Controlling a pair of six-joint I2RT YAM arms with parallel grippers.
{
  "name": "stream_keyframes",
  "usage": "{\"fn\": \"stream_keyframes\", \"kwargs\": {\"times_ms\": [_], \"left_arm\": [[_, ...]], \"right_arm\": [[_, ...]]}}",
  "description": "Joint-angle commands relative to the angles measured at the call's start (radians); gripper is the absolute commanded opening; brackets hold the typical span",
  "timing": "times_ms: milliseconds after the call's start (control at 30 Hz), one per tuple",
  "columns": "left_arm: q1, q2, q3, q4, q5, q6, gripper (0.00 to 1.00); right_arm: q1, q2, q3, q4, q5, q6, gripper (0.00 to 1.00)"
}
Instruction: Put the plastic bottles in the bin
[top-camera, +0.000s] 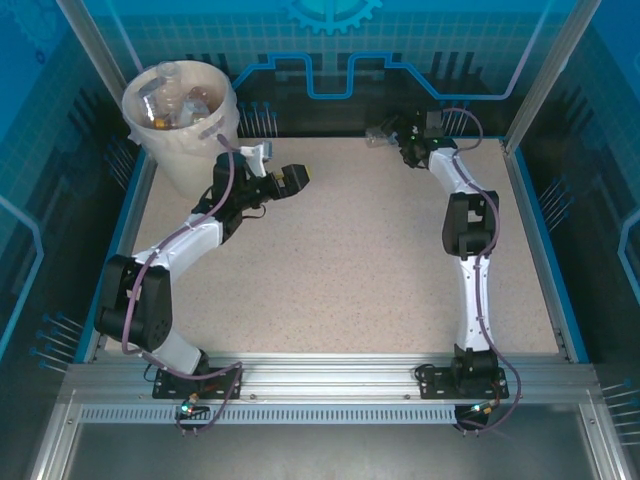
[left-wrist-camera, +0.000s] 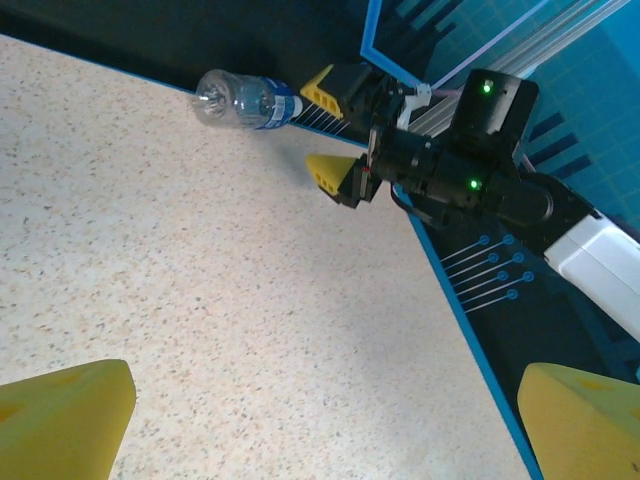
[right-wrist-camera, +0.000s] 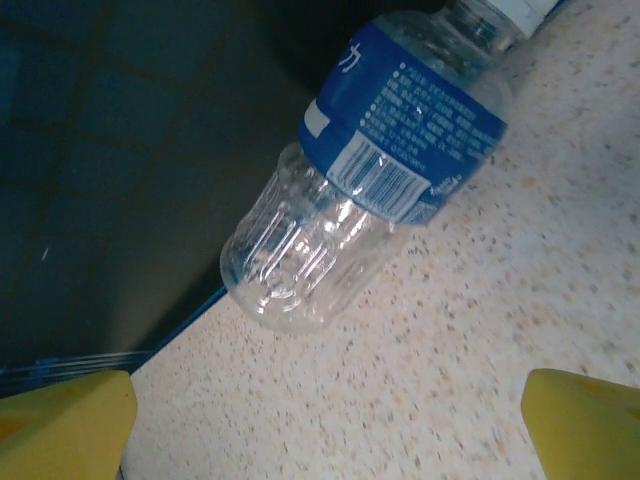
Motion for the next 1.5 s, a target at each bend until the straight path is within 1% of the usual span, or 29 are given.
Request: {"fn": "stream_keyframes", "kwargs": {"times_ms": [0,100,267,400,633,733,800,967,1033,1133,1300,1367,1433,1467], "left_arm": [[0.007,-0.031,-0.013,-0.031,-0.032,0.068,0.99],[0.010,-0.025,-0.013,-0.026,-0.048,0.072,0.99],[0.015,0.003,-0.003,-0.021,-0.053,0.072,0.99],[0.022,0.031,0.010,-0.025,-0.053,0.078,0.99],[0.030,0.087,0.035,-0.013,-0.049,0.075,0.99],[0.033,0.112,0.053,-0.010,-0.041,0.075,0.99],[0.036,0.133,0.067,-0.010,-0.033,0.074,0.99],[0.044,0.173,0.098,-0.020,-0.013,0.067,0.99],[0.046,0.180,0.102,-0.023,-0.012,0.067,0.99],[0.051,0.182,0.102,-0.028,-0.012,0.071,0.99],[0.057,0.173,0.098,-0.047,-0.014,0.081,0.99],[0.056,0.166,0.095,-0.049,-0.016,0.079,0.99],[0.057,0.159,0.088,-0.044,-0.018,0.072,0.99],[0.057,0.154,0.082,-0.040,-0.018,0.067,0.99]], "right_arm": [[-0.017,0.102,0.151,-0.021,-0.063,0.087,1.00],[-0.017,0.176,0.221,0.029,-0.068,0.141,1.00],[-0.011,0.278,0.277,0.199,-0.066,0.251,1.00],[0.000,0.371,0.403,0.213,-0.034,0.286,1.00],[0.028,0.419,0.411,0.254,0.065,0.353,1.00],[0.040,0.447,0.435,0.199,0.116,0.370,1.00],[0.050,0.457,0.423,0.166,0.185,0.430,0.99],[0.066,0.517,0.455,0.223,0.321,0.592,0.96],[0.066,0.525,0.459,0.247,0.354,0.616,0.93],[0.062,0.526,0.459,0.295,0.369,0.598,0.85],[0.033,0.503,0.436,0.376,0.303,0.534,0.70],[0.026,0.461,0.380,0.416,0.258,0.487,0.66],[0.024,0.382,0.257,0.476,0.220,0.436,0.64],[0.024,0.327,0.164,0.518,0.208,0.412,0.63]]}}
